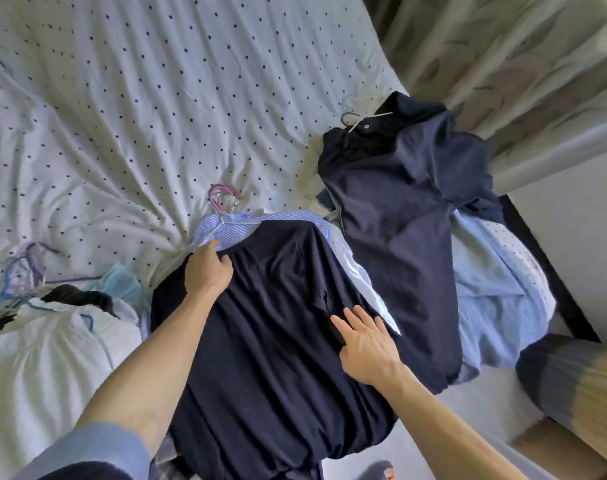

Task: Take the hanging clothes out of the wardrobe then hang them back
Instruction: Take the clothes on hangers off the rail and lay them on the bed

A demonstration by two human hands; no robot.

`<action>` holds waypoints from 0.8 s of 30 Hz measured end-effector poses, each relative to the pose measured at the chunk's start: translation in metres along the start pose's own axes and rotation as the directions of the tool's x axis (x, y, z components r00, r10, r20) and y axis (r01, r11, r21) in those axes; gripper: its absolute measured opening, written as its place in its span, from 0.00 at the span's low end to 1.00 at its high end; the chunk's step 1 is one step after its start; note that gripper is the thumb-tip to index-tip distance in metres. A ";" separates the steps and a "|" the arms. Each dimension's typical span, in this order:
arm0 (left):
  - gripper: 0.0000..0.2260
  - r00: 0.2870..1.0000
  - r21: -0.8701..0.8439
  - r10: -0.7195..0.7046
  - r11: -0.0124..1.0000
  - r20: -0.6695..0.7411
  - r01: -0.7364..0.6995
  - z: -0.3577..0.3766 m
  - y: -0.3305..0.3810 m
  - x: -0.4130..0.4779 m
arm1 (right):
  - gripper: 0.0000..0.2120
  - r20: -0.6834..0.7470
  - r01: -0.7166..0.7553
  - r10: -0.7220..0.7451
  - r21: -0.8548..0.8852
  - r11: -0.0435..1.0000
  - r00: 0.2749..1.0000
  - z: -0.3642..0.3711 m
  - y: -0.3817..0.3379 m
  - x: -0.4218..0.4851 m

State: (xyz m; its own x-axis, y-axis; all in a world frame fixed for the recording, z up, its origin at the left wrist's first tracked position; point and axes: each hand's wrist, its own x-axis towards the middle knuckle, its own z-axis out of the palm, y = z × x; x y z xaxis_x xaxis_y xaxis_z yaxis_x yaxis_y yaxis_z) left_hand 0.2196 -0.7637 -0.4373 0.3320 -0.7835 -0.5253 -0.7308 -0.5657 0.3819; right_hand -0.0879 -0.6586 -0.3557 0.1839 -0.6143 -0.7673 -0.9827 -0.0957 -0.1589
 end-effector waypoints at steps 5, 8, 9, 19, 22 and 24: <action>0.19 0.919 0.234 0.272 0.910 0.284 -0.342 0.015 0.059 -0.114 | 0.22 -0.275 0.043 0.004 0.166 0.985 0.961 -0.033 0.026 -0.077; 0.18 0.769 0.271 0.481 0.743 0.421 -0.612 0.028 0.123 -0.190 | 0.23 -0.460 0.032 0.075 0.221 0.975 0.885 -0.046 0.063 -0.149; 0.19 0.713 0.275 0.551 0.672 0.434 -0.687 0.031 0.146 -0.217 | 0.23 -0.512 0.024 0.103 0.235 0.972 0.853 -0.048 0.078 -0.176; 0.22 0.160 0.331 0.881 0.004 0.445 -0.944 0.079 0.379 -0.486 | 0.25 -0.788 -0.154 0.555 0.533 0.832 0.267 0.029 0.235 -0.481; 0.22 -0.025 0.254 0.878 -0.165 0.478 -0.953 0.113 0.432 -0.582 | 0.22 -0.741 -0.180 0.671 0.657 0.732 0.023 0.078 0.270 -0.568; 0.22 -0.166 0.202 0.859 -0.294 0.484 -0.934 0.137 0.457 -0.646 | 0.22 -0.681 -0.214 0.727 0.726 0.653 -0.088 0.110 0.286 -0.618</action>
State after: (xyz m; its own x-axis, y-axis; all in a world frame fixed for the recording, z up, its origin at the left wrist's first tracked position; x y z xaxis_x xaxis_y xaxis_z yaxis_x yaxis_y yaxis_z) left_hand -0.4107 -0.4814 -0.0276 -0.9717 -0.2316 0.0466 -0.2156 0.9501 0.2253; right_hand -0.4798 -0.2201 0.0053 -0.7475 -0.5482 0.3751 -0.6638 0.6375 -0.3911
